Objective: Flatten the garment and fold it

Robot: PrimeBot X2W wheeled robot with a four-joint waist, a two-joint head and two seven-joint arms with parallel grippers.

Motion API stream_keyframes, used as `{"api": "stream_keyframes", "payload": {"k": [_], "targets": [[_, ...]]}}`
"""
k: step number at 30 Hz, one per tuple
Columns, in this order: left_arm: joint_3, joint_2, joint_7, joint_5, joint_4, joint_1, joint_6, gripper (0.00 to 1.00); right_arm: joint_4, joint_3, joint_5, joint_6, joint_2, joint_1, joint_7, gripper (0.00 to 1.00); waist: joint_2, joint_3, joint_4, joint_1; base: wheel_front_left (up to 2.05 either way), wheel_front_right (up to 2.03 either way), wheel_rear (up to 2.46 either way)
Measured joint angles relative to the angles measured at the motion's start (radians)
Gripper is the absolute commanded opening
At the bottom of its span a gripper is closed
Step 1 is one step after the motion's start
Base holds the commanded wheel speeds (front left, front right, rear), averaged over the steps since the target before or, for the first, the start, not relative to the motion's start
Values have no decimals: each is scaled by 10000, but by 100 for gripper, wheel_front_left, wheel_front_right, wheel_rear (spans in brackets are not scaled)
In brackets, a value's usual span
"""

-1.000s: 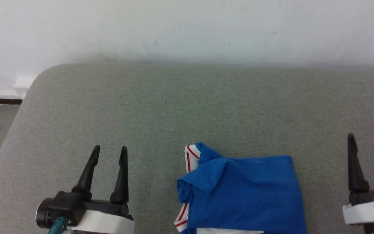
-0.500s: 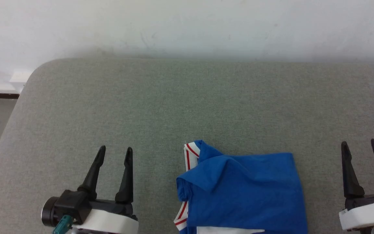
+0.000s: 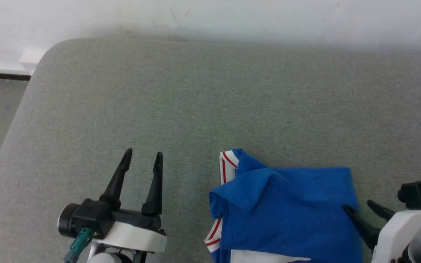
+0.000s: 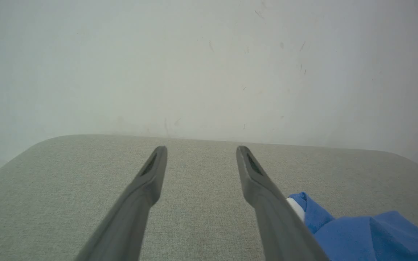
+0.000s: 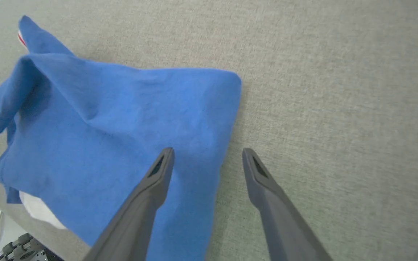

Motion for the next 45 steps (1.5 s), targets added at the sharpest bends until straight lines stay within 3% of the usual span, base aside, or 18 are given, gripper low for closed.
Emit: {"api": "stream_keyframes", "payload": {"k": [11,12,13,14,19,23,26,35,40,45], "targets": [[-261,0,2,-4,79,-331,82,100,1586,389,19,-2,245,-881,1687,100,0,493,831,-3,0,0,0],[-270,0,2,-4,94,-331,84,100,1670,474,-33,-15,238,-958,1691,56,0,512,894,-3,0,0,0],[-274,0,2,-4,105,-331,84,100,1745,558,-77,-31,213,-1035,1687,25,0,522,947,-3,0,0,0],[-274,0,2,-2,113,-331,84,100,1797,669,-196,-38,150,-1105,1626,0,-1,522,989,-3,0,0,0],[-332,2,0,-2,136,-326,84,100,2080,1400,-901,-2,-10,-1604,943,0,0,427,885,-1,0,0,0],[-700,2,0,13,261,-320,58,100,1988,2194,-1616,27,-560,-2085,686,0,0,340,491,-1,0,0,0],[-974,-2,0,-2,311,-322,56,100,1756,2846,-2249,12,-1496,-2767,681,0,0,279,19,0,0,0,0],[-1536,-17,0,21,313,-1231,63,100,1484,3649,-2015,15,-4521,-4829,725,0,0,533,-1716,0,0,0,0],[-1557,-15,2,347,320,-2049,-15,100,2451,3346,-1929,15,-5800,-5632,-42,0,-1,1201,-2438,1,0,0,0],[-1649,-15,2,591,336,-2859,-125,100,4077,2763,-2171,15,-6462,-6118,-1214,0,0,2144,-2896,1,0,0,0]]}}
